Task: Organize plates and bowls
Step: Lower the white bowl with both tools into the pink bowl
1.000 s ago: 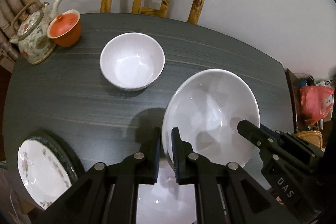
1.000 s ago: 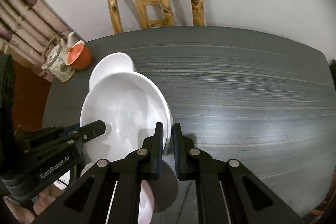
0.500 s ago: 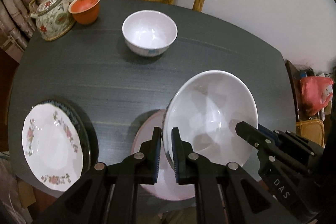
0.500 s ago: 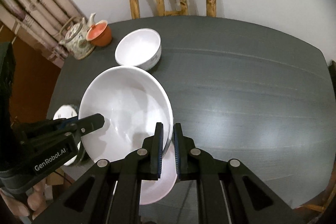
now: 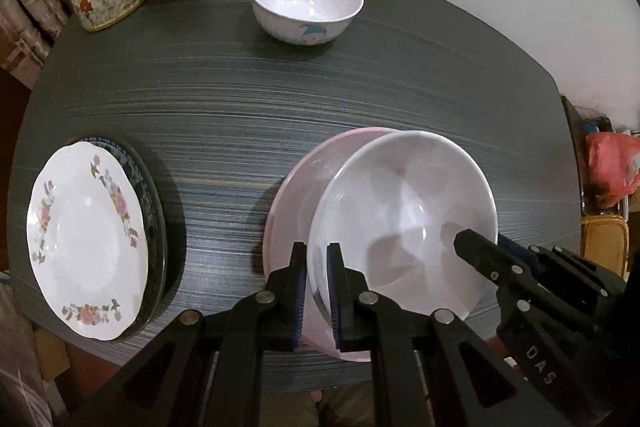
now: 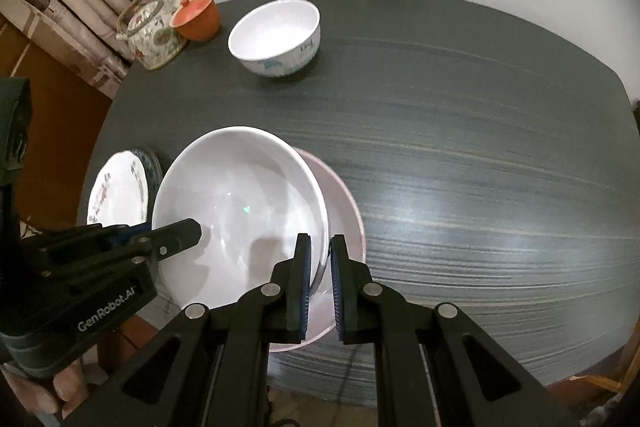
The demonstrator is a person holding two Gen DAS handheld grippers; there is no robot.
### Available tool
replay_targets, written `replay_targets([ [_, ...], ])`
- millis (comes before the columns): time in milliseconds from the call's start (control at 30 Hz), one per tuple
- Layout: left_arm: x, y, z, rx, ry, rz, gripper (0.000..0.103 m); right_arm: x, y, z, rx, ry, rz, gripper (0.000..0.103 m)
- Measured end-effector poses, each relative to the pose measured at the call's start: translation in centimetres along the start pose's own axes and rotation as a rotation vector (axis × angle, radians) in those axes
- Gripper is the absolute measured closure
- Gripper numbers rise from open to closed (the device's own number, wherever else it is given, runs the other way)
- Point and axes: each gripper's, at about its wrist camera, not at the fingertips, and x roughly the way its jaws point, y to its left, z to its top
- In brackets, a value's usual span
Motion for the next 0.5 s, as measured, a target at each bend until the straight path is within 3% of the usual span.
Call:
replay_targets([
  [500, 1.4, -0.5, -0.2, 0.036, 0.01, 0.064, 0.093, 2.6, -0.8, -0.6, 0.026, 0.049, 0.012, 0.093],
])
